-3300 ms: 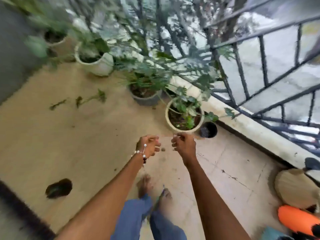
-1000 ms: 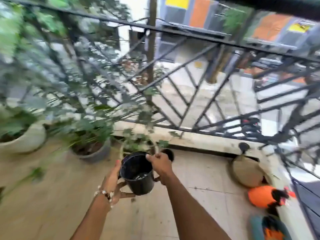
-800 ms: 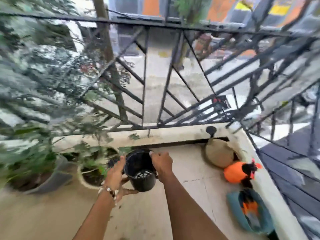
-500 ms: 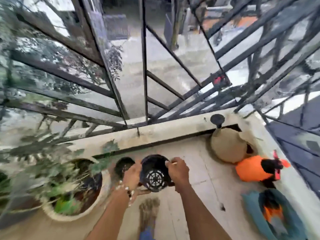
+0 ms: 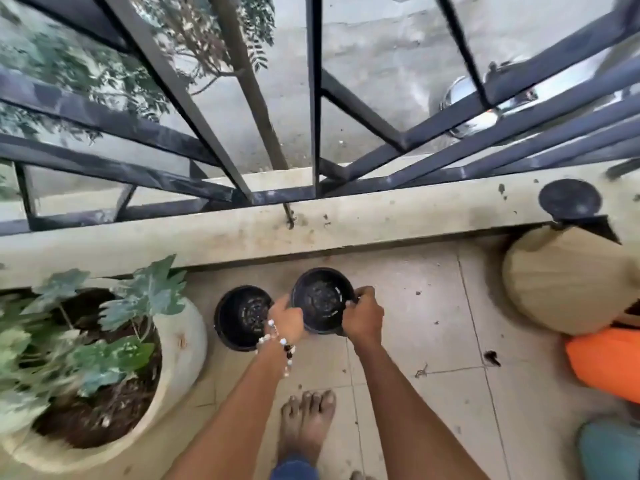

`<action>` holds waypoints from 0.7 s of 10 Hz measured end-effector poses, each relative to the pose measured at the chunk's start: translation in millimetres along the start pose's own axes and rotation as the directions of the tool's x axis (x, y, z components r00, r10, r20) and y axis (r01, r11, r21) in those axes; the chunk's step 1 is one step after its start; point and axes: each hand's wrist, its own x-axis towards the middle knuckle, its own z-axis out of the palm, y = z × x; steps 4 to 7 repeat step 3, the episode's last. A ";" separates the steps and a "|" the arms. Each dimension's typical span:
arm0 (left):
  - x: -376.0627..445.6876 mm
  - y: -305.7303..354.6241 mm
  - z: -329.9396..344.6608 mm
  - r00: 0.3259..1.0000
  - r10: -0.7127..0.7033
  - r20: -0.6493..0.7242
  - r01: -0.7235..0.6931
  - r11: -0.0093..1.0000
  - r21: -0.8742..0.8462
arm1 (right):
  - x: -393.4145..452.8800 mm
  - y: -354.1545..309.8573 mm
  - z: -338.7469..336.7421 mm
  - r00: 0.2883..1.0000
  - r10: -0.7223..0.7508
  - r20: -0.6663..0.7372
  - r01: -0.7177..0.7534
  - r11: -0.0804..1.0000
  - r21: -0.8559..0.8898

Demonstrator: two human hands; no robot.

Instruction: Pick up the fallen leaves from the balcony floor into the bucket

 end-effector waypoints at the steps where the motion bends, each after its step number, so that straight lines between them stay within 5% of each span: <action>1: 32.9 -25.5 4.3 0.996 0.071 -0.060 -0.071 0.997 0.002 | 13.7 10.1 11.1 0.998 0.021 0.055 -0.020 1.000 -0.014; 3: 39.9 -51.6 -0.9 0.998 0.041 -0.045 -0.047 0.989 -0.141 | -12.7 5.7 -5.5 0.996 -0.047 0.078 0.052 0.997 -0.060; 7: 39.9 -51.6 -0.9 0.998 0.041 -0.045 -0.047 0.989 -0.141 | -12.7 5.7 -5.5 0.996 -0.047 0.078 0.052 0.997 -0.060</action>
